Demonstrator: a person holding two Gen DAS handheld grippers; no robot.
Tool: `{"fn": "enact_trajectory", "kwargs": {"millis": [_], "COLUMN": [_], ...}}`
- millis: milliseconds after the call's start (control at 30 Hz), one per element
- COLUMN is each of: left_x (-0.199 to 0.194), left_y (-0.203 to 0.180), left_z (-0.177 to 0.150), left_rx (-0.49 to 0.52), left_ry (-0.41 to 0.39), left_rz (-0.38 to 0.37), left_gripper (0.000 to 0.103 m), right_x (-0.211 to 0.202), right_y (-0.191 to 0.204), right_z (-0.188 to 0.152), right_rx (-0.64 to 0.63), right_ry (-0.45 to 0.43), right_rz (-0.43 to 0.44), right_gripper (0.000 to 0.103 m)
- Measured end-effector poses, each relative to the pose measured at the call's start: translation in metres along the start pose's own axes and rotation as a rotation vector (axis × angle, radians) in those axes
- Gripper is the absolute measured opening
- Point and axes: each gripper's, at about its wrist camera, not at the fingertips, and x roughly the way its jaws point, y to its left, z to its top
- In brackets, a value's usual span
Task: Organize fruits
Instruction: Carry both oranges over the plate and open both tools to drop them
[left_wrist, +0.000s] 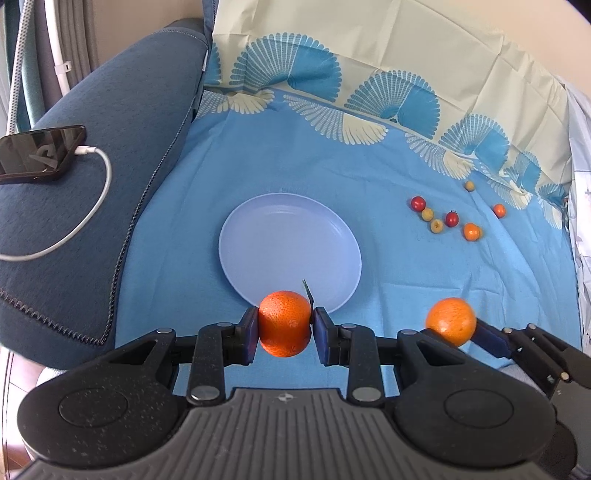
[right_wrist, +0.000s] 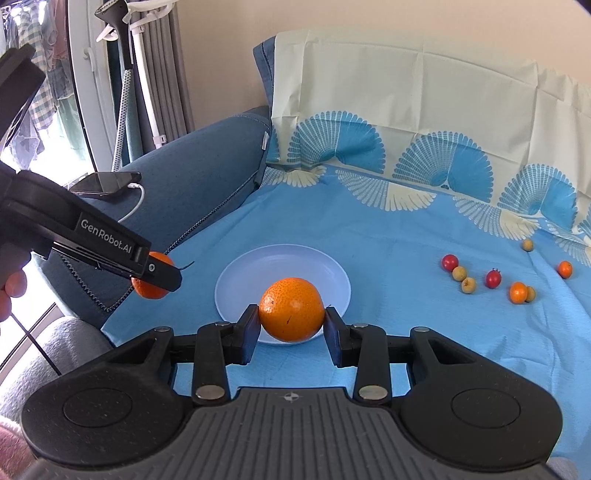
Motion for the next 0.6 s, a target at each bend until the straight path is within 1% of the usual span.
{"fn": "enact_trajectory", "kwargs": {"millis": [233,600], "left_x": [0.027,0.081], "left_y": [-0.001,0.003], "left_z": [0.020,0.044], "left_rx": [0.005,0.007], "left_ry": [0.010,0.055], "left_rz": [0.000,0.012], "left_gripper": [0.034,0.034], "right_x": [0.033,0.094], "right_y": [-0.004,-0.014], "right_z": [0.009,0.020], "right_rx": [0.005,-0.017], "right_ry": [0.027,0.078], "right_rz": [0.015,0.021], "right_gripper": [0.039,0.039]}}
